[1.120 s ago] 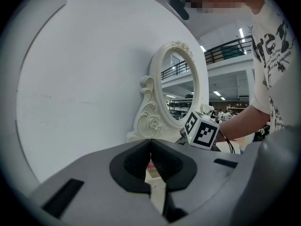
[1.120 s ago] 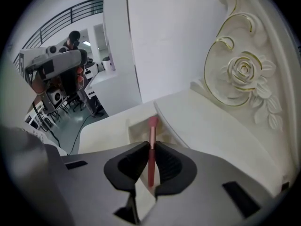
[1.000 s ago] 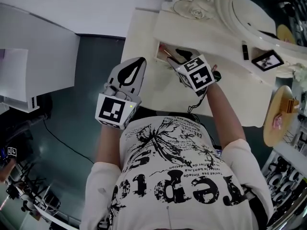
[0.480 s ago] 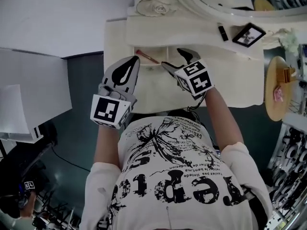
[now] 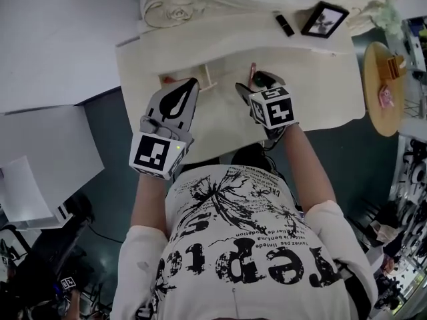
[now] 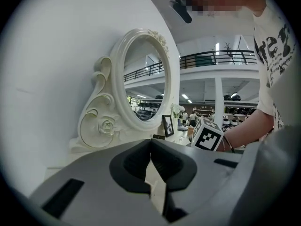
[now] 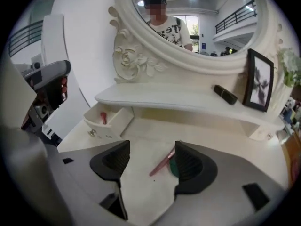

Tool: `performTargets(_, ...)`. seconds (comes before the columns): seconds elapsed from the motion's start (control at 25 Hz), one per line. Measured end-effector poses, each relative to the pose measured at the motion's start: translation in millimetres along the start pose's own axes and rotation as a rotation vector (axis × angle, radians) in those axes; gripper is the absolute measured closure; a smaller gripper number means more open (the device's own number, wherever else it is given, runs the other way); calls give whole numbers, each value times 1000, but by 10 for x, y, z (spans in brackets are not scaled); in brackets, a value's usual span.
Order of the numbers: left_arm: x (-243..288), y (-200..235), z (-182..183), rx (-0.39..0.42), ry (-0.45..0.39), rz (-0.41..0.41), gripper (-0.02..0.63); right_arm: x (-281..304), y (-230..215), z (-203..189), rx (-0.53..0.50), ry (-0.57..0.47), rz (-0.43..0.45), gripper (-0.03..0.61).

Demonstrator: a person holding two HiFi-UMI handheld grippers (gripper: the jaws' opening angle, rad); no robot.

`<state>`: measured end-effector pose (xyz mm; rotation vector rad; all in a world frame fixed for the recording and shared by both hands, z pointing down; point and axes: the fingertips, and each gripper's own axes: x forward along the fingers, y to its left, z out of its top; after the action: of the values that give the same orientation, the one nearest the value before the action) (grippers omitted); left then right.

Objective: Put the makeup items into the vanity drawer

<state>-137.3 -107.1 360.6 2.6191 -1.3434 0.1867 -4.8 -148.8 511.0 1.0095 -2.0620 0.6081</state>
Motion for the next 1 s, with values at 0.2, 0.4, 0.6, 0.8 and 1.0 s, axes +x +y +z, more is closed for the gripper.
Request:
performTargets(0.2, 175, -67, -156, -9, 40, -46, 600, 213, -91, -299, 89, 81, -10, 311)
performTargets(0.4, 254, -41, -296, -20, 81, -57, 600, 392, -125, -442, 134, 115, -21, 329)
performTargets(0.6, 297, 28, -342, -36, 78, -40, 600, 446, -282, -456, 175, 123, -94, 446)
performTargets(0.8, 294, -3, -325, -30, 79, -39, 600, 417, -332, -479, 164, 142, -120, 520)
performTargets(1.0, 256, -21, -241, -21, 62, -32, 600, 322, -255, -391, 177, 126, -73, 520)
